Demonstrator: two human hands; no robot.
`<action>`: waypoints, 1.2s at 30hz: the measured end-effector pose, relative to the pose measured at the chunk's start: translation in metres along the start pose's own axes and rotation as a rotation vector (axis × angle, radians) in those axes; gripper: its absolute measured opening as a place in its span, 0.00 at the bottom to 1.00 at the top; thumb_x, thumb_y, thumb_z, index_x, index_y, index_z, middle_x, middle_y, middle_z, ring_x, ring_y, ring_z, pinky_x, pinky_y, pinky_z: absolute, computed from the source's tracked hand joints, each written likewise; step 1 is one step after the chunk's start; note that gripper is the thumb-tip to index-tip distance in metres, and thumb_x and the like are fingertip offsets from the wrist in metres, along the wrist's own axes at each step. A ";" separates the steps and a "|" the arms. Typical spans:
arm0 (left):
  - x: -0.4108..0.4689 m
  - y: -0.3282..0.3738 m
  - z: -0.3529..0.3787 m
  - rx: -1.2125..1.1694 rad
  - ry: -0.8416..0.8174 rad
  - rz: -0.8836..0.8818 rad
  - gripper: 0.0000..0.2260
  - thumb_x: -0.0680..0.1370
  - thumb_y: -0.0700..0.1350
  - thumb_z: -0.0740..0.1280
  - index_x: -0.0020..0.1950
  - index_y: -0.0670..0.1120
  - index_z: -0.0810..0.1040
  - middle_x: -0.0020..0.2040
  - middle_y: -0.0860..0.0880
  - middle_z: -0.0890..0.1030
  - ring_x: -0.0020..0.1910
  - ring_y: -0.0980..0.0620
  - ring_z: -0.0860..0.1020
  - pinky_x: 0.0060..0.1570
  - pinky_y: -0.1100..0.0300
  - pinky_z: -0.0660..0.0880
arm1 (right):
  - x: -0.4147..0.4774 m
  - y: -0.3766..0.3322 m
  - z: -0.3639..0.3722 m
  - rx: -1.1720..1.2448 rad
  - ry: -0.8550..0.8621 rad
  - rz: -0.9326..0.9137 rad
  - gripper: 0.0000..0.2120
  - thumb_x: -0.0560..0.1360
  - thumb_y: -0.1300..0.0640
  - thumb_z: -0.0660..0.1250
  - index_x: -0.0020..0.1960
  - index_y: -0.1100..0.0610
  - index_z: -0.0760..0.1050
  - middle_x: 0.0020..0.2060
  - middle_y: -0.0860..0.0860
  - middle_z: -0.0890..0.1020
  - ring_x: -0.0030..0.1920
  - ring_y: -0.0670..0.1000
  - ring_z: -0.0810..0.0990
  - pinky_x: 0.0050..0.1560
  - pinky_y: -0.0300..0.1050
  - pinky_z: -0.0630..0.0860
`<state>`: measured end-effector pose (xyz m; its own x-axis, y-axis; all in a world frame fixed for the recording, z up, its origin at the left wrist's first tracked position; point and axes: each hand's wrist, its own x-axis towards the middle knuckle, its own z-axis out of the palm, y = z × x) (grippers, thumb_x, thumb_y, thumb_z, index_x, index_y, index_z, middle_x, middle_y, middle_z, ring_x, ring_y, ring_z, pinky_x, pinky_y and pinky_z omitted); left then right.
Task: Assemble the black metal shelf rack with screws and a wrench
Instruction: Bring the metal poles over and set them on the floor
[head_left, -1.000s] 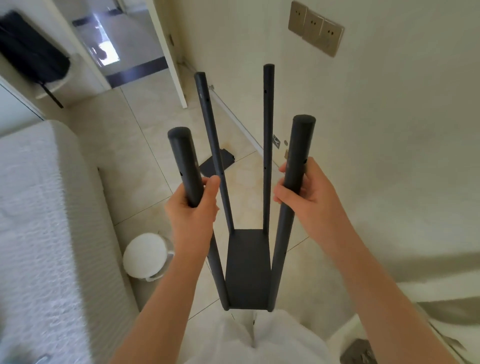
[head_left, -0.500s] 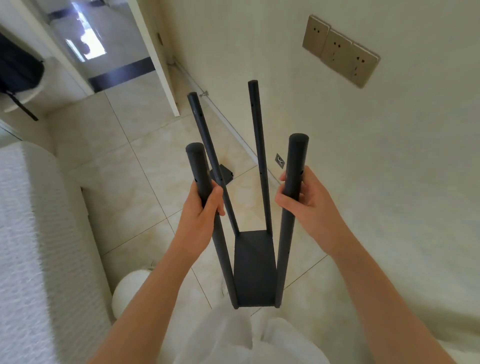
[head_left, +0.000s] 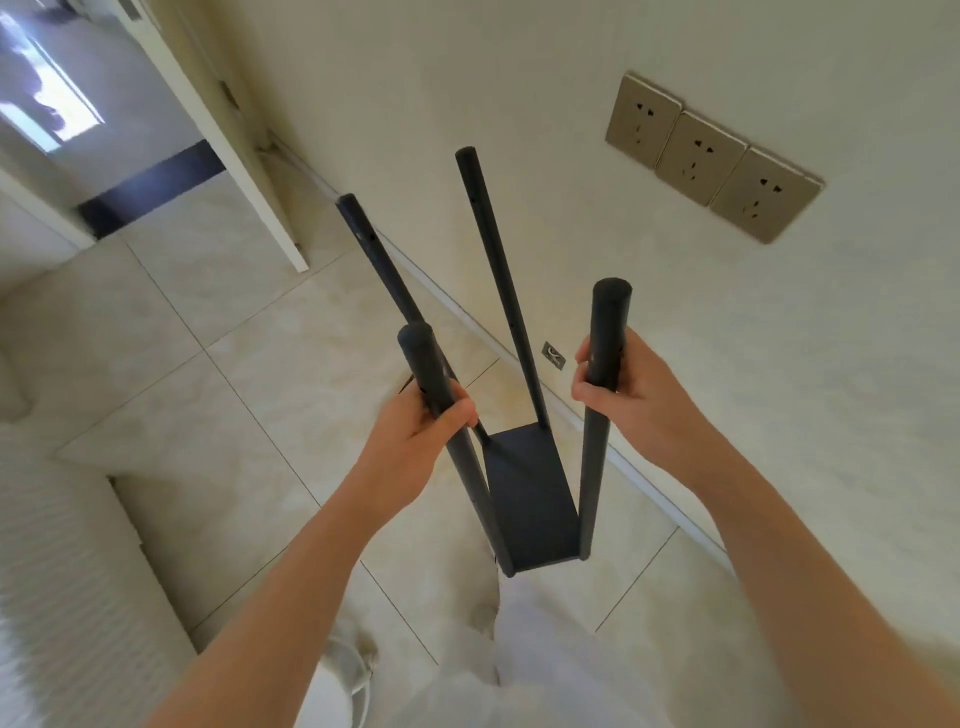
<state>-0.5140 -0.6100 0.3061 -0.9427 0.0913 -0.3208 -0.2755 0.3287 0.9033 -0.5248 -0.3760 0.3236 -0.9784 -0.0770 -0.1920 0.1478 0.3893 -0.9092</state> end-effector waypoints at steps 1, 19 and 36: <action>0.013 0.001 -0.003 0.015 -0.007 -0.013 0.03 0.81 0.43 0.67 0.49 0.45 0.79 0.47 0.44 0.83 0.49 0.46 0.82 0.54 0.51 0.80 | 0.012 0.002 0.001 -0.001 0.009 0.012 0.11 0.78 0.62 0.68 0.52 0.47 0.71 0.43 0.45 0.79 0.48 0.46 0.81 0.52 0.38 0.74; 0.194 -0.027 -0.039 0.253 -0.264 -0.170 0.08 0.77 0.42 0.73 0.56 0.47 0.82 0.49 0.51 0.84 0.48 0.57 0.81 0.42 0.77 0.71 | 0.110 0.038 0.041 -0.002 0.097 0.405 0.04 0.78 0.61 0.67 0.52 0.54 0.74 0.47 0.48 0.82 0.50 0.45 0.81 0.57 0.39 0.74; 0.239 -0.109 -0.034 0.539 -0.533 -0.035 0.11 0.77 0.43 0.73 0.58 0.47 0.80 0.40 0.63 0.77 0.40 0.66 0.77 0.37 0.78 0.70 | 0.088 0.091 0.134 0.162 0.402 0.683 0.12 0.75 0.72 0.65 0.46 0.56 0.78 0.49 0.53 0.82 0.50 0.54 0.80 0.43 0.33 0.74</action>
<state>-0.7151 -0.6558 0.1402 -0.6789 0.4694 -0.5646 -0.0445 0.7413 0.6697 -0.5777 -0.4704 0.1748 -0.6370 0.4778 -0.6049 0.7207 0.0908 -0.6872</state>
